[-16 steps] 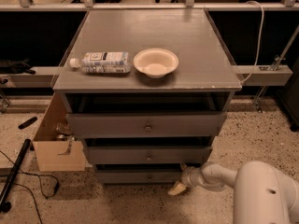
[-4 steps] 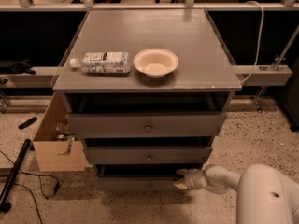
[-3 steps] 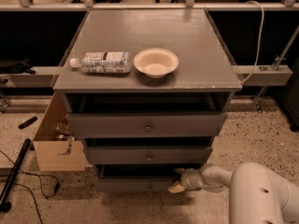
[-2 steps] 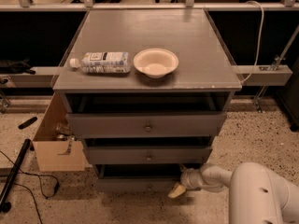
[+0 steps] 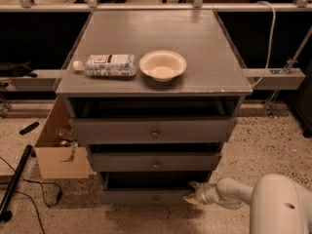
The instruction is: Open bottom drawer
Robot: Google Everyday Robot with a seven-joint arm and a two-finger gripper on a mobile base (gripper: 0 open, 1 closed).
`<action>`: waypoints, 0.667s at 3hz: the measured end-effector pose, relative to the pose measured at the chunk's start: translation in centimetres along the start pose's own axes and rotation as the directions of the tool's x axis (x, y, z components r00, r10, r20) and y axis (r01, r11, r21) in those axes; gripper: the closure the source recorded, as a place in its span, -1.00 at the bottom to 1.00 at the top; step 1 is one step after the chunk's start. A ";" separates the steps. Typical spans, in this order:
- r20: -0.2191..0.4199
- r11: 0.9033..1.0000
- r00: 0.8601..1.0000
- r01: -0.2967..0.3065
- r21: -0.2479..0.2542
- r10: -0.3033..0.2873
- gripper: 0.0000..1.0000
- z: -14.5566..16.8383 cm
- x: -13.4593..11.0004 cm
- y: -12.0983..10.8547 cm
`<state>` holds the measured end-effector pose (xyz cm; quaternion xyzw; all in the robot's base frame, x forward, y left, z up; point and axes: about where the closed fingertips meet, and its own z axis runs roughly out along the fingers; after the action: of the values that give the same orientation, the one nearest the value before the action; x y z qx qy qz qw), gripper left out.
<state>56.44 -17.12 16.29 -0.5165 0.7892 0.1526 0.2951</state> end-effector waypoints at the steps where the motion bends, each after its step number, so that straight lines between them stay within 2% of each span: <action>1: 0.000 1.000 1.000 0.000 0.000 0.000 0.60 -0.3 -0.2 0.0; 2: 0.013 1.000 1.000 -0.004 0.031 0.003 1.00 -2.3 -0.2 0.4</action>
Offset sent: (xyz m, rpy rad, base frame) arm -0.2566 -0.1326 0.0504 0.0453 0.1391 -0.2463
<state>55.44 -18.05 18.23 -0.5095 0.7904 0.1442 0.3081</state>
